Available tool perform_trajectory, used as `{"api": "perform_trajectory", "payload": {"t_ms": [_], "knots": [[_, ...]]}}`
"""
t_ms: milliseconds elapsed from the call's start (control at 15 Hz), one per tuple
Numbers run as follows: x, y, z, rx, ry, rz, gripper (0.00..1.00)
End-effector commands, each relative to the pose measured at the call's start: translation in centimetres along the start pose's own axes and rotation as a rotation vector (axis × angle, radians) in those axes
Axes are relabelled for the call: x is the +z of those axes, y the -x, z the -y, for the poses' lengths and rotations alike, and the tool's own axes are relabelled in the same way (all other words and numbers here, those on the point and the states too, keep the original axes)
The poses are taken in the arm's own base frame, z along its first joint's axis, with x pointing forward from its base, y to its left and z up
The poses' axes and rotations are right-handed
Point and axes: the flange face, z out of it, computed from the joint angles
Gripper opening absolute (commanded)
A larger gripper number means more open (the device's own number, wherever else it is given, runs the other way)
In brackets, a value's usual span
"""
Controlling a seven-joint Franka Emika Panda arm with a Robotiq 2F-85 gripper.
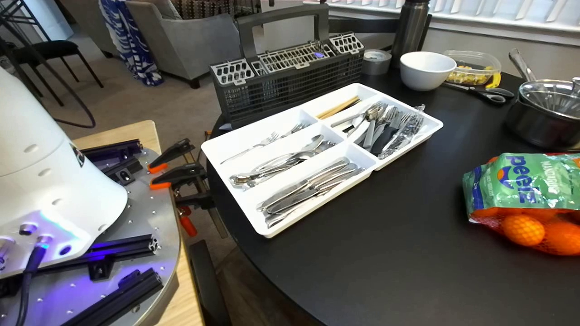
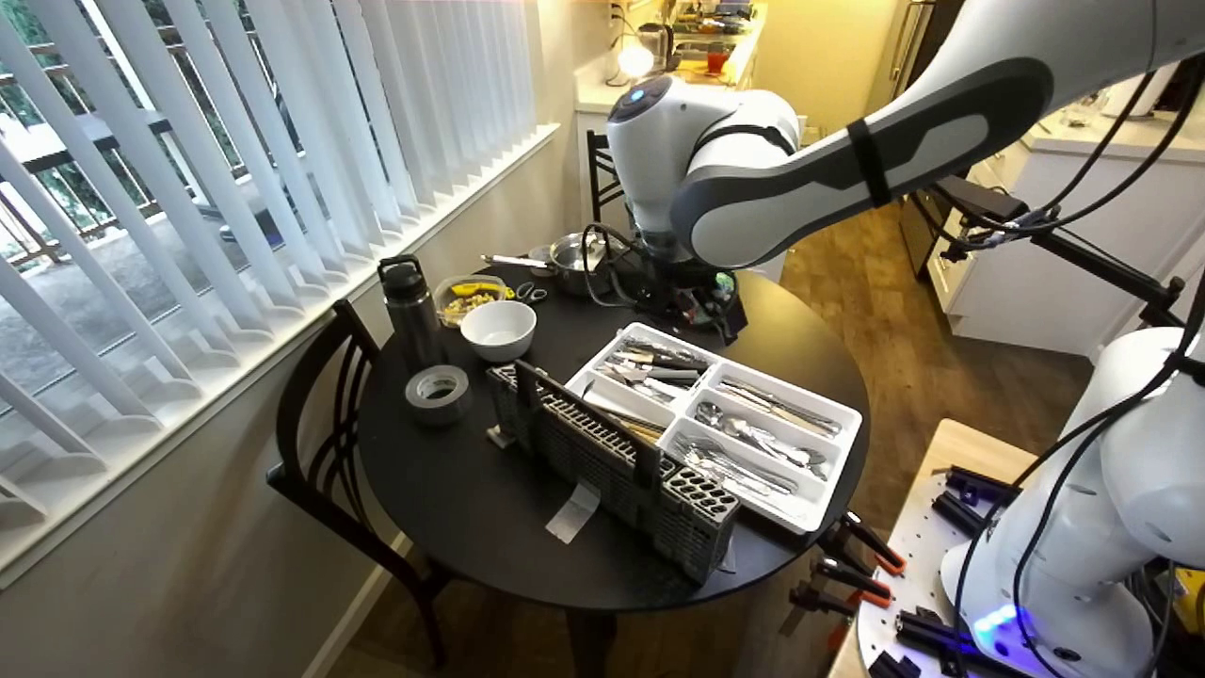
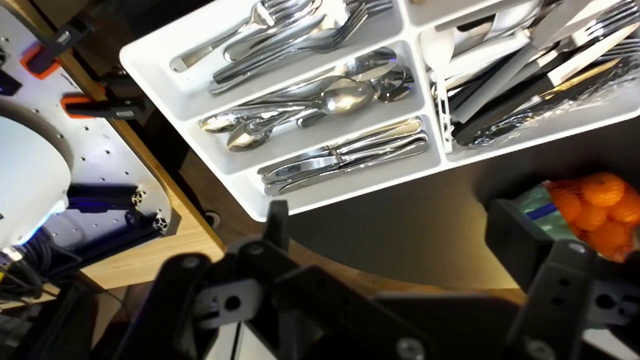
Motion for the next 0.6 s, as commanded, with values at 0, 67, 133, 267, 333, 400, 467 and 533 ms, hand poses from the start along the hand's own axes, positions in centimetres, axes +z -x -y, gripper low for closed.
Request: {"api": "perform_trajectory", "payload": {"t_ms": [0, 67, 133, 267, 333, 400, 467, 533], "knots": [[-2.0, -1.4, -2.0, -0.175, -0.083, 0.006, 1.0], [-2.5, -1.5, -2.1, -0.221, -0.102, 0.008, 1.0], [-2.9, -1.4, -2.3, -0.263, -0.125, 0.011, 1.0], [-3.0, -0.8, -1.5, -0.206, -0.084, 0.016, 1.0], [-3.2, -0.9, -1.7, -0.221, -0.092, 0.017, 1.0], [-3.2, -0.9, -1.8, -0.227, -0.095, 0.017, 1.0], [-3.2, -0.8, -1.8, -0.23, -0.096, 0.016, 1.0], [-3.1, -0.8, -1.9, -0.231, -0.096, 0.015, 1.0]]}}
